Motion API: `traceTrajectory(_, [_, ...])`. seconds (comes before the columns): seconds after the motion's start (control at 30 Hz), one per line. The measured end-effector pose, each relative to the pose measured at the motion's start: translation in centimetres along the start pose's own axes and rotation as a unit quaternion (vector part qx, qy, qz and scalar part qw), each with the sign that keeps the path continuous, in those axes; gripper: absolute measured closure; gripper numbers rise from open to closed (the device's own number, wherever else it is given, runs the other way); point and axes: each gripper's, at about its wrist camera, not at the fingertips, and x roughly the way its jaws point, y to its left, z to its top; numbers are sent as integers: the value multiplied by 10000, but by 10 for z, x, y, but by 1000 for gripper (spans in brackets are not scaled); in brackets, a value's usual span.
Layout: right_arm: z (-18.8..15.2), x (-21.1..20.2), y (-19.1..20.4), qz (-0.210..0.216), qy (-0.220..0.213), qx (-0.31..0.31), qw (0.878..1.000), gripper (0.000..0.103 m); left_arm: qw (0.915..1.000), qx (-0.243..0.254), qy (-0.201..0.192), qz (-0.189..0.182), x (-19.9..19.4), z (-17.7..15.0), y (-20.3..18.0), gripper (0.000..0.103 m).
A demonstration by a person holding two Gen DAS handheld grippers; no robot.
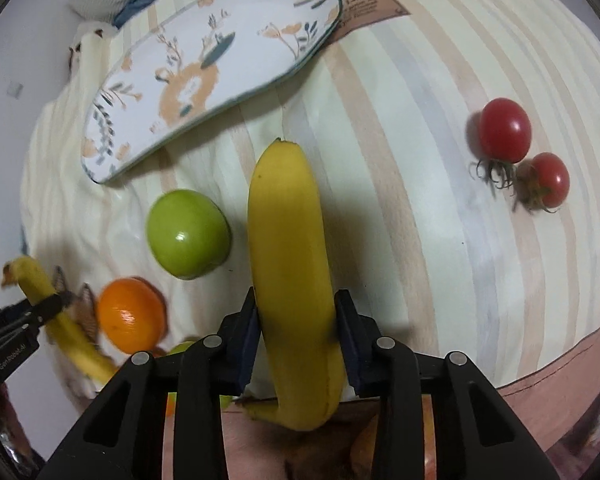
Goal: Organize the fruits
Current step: 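Carry both held bananas over the oval deer-print plate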
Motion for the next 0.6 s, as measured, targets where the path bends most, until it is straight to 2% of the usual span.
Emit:
traceTrajectory(0.1, [2,-20,-10,95,-73,-116,9999,65,9997,-188,-86,-117,-17,-12,-5,69])
traceTrajectory(0.2, [5,-45,-10,220,-129,-172,9995,66,9988,-302,-156,-362,-25,-9,18,69])
traceTrajectory(0.33, [11,-81,-16,548,-221,-72,9982,66,9967,-334,-314,-670,-57,8,-2,69])
traceTrajectory(0.37, [4,-91,-6,587,-253,-65,9979,66,9960,-325,-344,-763,-63,13,-6,69])
traceTrajectory(0.43, [9,-104,0,691,-346,-71,9970,66,9944,-359,-347,-932,-73,23,-14,69])
traceTrajectory(0.6, [34,-115,24,1074,-409,51,9934,66,9873,-669,-166,-1432,-73,53,-21,69])
